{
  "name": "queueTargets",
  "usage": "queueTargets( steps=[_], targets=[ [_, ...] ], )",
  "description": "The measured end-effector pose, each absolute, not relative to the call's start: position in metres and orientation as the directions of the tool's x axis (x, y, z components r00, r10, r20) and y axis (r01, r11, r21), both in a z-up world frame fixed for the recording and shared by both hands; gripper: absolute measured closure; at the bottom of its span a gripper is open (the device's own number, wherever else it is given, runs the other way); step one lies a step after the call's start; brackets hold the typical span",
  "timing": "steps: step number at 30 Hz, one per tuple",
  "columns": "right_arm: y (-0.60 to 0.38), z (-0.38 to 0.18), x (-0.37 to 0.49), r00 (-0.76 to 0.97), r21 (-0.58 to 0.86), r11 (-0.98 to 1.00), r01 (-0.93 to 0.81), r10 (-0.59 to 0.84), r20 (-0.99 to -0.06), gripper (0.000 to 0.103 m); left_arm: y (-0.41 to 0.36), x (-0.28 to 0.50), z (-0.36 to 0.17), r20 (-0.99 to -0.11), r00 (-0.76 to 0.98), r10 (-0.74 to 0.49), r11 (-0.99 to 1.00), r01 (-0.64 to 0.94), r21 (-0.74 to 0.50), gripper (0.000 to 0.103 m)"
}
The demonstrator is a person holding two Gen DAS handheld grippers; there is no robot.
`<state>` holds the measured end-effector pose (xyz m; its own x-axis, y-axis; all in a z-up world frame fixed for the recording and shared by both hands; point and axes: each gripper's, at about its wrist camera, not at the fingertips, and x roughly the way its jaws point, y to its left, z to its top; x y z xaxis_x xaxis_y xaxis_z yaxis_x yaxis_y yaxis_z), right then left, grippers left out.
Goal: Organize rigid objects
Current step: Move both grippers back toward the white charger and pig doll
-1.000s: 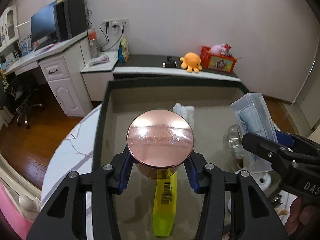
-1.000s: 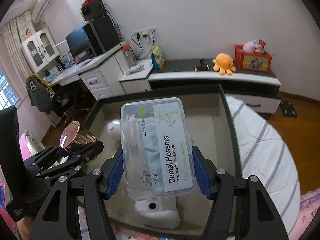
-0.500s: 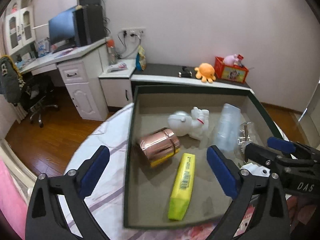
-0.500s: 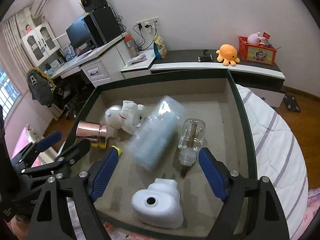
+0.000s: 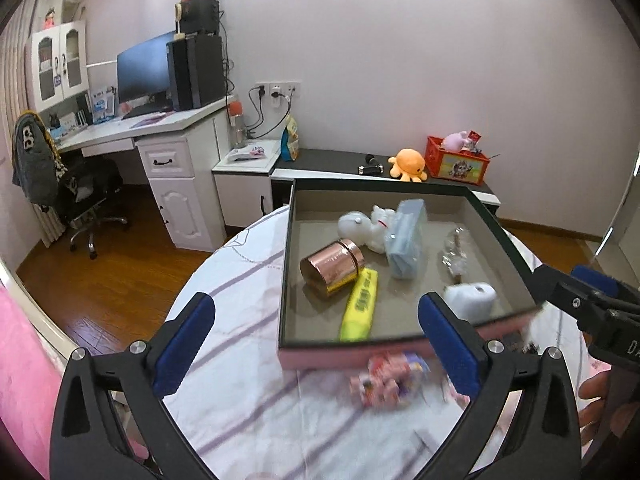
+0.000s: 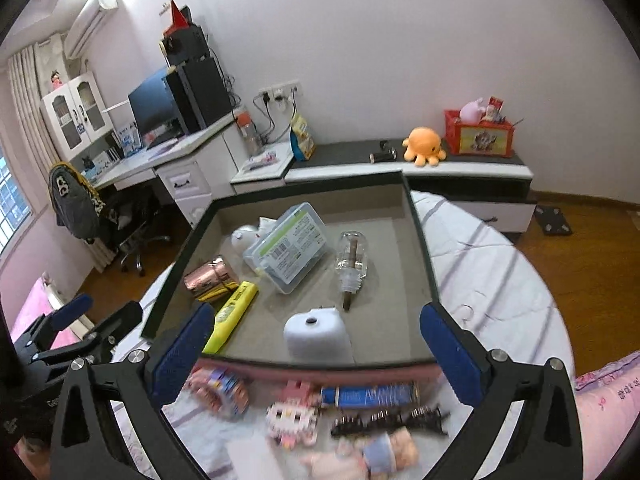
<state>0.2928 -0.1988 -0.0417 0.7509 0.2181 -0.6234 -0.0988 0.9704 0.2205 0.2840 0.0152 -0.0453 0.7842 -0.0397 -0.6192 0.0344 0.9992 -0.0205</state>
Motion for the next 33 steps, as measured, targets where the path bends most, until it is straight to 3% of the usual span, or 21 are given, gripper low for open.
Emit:
queueTargets(
  steps=[18, 33],
  targets=[
    [-0.195, -0.014, 0.174, 0.836, 0.162, 0.981, -0.102, 0.173, -0.521, 0.0, 0.012, 0.177, -0.034, -0.582, 0.812, -0.035, 0.999, 0.022, -0.029, 0.0],
    [-0.202, -0.031, 0.126, 0.828, 0.171, 0.983, -0.071, 0.154, -0.539, 0.0, 0.009, 0.132, -0.035, -0.58, 0.812, -0.061, 0.998, 0.035, -0.056, 0.0]
  ],
)
